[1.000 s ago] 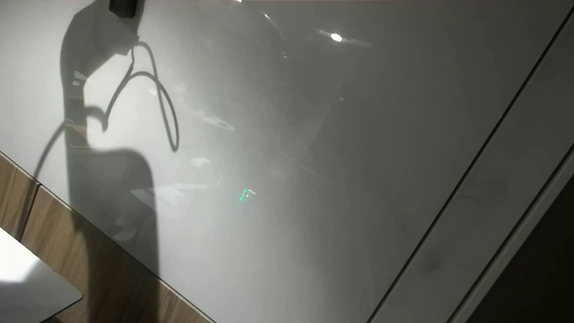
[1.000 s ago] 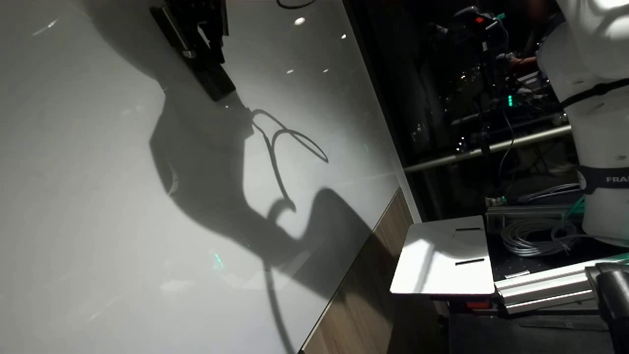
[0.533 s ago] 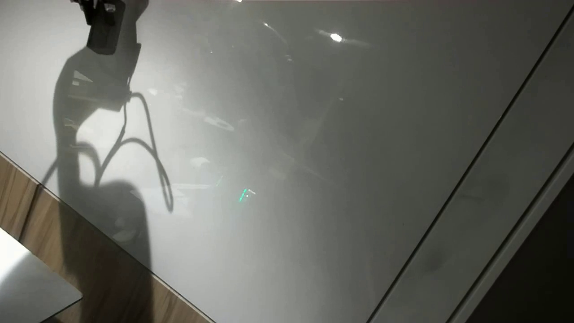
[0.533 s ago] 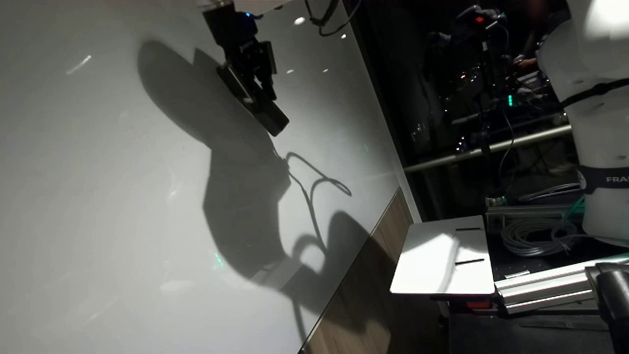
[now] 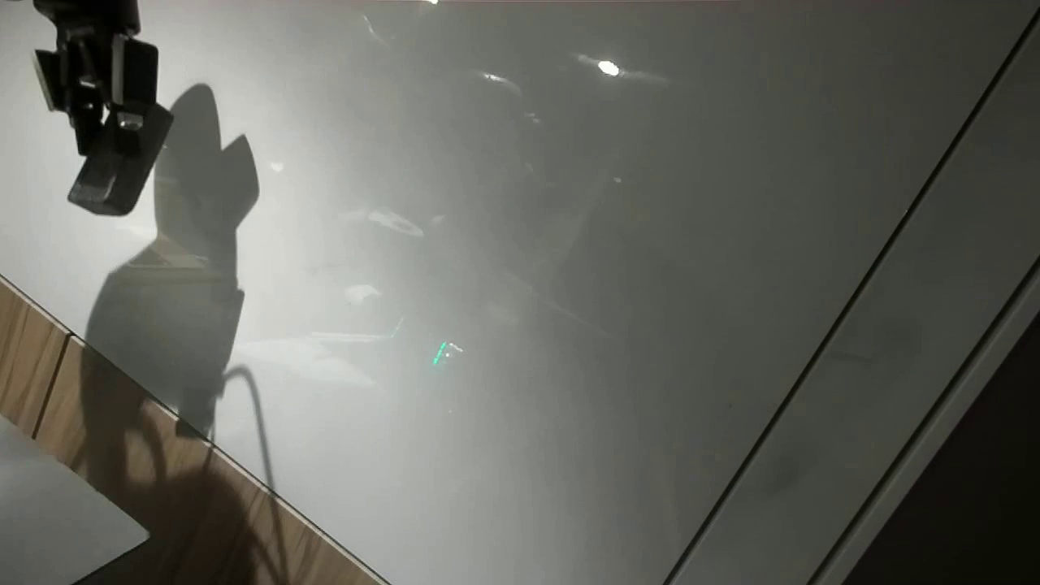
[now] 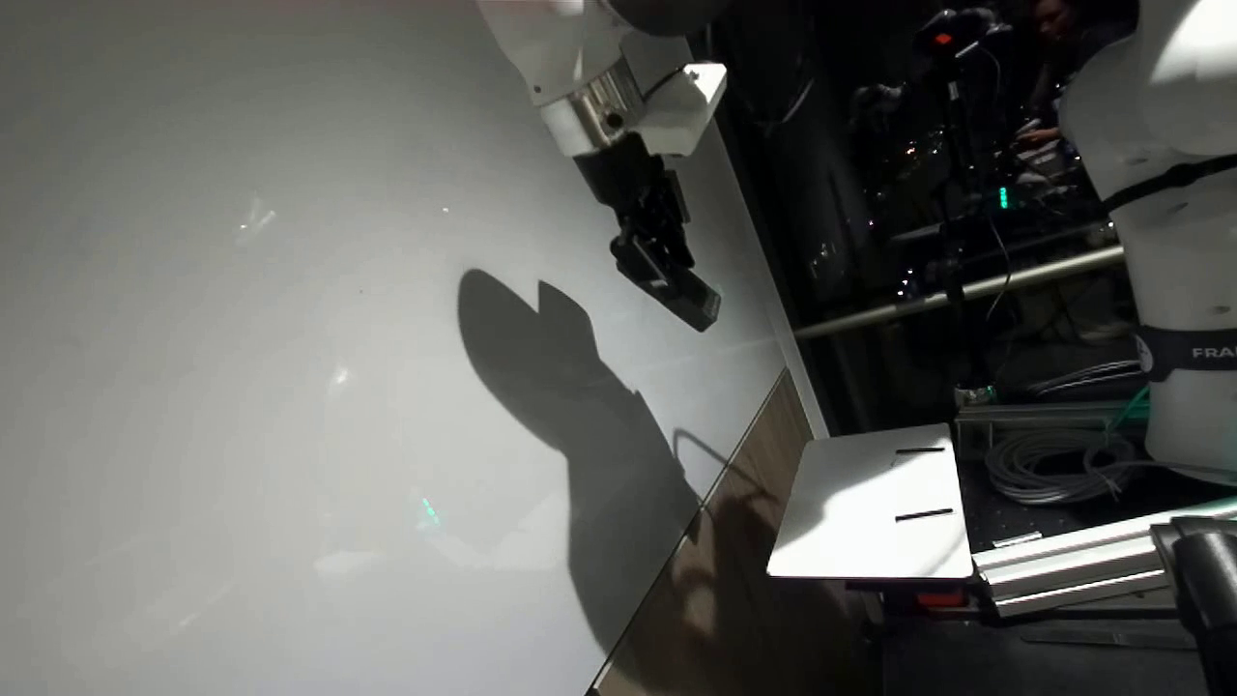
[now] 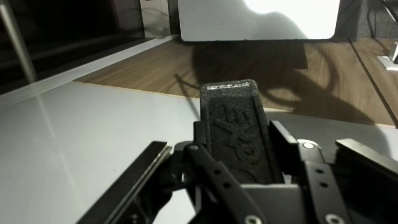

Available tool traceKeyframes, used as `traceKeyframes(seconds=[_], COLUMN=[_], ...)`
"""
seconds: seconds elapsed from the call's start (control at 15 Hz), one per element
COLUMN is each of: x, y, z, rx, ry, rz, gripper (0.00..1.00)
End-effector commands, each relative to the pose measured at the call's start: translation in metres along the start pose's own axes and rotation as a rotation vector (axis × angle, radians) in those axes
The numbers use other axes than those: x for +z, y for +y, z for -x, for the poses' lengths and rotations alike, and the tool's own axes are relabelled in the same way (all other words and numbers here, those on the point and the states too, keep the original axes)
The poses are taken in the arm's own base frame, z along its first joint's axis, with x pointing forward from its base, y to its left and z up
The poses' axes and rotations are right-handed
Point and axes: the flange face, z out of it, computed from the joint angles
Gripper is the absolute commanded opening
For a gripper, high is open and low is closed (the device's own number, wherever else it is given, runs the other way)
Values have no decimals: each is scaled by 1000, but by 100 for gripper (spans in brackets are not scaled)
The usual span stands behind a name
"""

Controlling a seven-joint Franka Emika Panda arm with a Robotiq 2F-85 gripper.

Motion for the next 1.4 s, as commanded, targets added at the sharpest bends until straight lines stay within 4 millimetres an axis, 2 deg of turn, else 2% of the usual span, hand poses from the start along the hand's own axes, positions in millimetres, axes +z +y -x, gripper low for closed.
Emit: traceKeyframes(seconds=[0.0,0.33,0.47,0.67,0.93,1.07,1.33], x=[60,152,183,217,240,242,247], y=[6,-6,-9,-15,-32,-40,-40], z=[21,55,68,82,92,90,80], rx=[3,-5,-11,-17,-31,-29,-8], ry=[-60,-202,-246,-306,-359,-368,-382], rz=[-30,-20,-18,-39,-85,-112,-143], gripper=[28,28,28,28,28,28,28])
